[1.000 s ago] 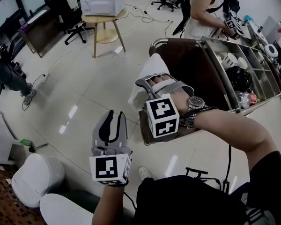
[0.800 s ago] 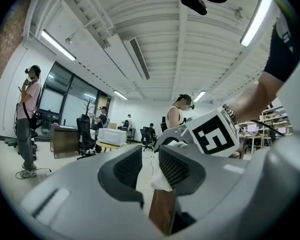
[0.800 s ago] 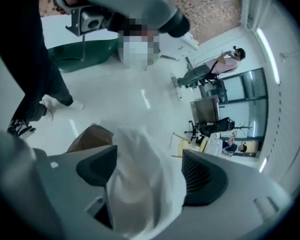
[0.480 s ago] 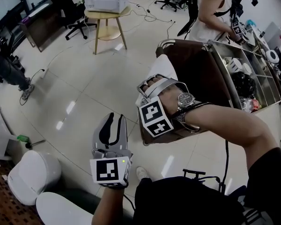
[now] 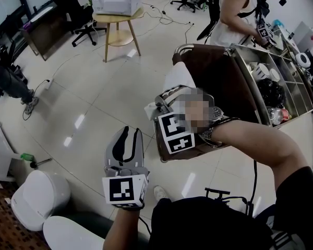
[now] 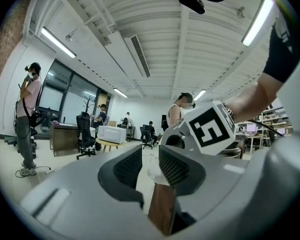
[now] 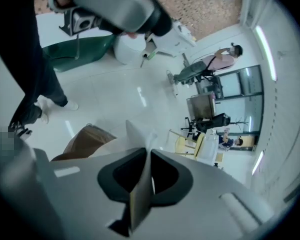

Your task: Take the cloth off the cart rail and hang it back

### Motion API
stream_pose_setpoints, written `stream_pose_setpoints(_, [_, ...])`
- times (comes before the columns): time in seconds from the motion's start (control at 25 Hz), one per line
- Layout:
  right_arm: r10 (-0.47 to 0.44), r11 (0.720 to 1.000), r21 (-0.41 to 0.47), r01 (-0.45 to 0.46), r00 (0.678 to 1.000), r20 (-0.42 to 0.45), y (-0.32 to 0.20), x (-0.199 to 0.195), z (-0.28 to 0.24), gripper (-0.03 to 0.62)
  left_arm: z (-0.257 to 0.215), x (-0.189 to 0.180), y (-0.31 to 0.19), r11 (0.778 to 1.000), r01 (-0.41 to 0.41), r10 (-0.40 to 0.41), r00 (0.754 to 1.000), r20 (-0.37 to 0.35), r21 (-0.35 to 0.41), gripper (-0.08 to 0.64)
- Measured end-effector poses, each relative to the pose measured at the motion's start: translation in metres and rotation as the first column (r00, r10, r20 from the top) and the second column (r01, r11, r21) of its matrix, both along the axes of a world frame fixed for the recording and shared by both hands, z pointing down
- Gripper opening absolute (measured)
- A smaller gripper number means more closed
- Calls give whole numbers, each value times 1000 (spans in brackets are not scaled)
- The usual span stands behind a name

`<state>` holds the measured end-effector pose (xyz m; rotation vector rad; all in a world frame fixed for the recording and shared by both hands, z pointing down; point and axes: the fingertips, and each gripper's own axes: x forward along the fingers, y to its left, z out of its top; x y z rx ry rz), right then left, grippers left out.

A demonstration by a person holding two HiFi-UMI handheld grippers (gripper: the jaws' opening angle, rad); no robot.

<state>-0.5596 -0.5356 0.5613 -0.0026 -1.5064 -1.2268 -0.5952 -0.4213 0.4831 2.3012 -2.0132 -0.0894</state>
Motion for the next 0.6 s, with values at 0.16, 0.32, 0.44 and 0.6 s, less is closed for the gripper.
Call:
stream_pose_setpoints(0.16, [38,998,-64,-24,974,223,13,-6,-50,20,-7,5,0,1000,-6,6,1000,10,10,86])
stream_pose_setpoints(0.32, [66,995,-94,-30,909,412,25,4,-108,17,-21,19,7,1000,-14,13,1000,24,24,86])
stream_pose_setpoints(0.44, [87,994,-104,-37,848,523,34,20,-146,15,-30,33,15,999,-24,22,999,41,33,86])
stream_pose_setpoints(0.6, [94,994,-109,-30,758,645,51,56,-189,14,-41,65,26,998,-35,32,997,64,46,86])
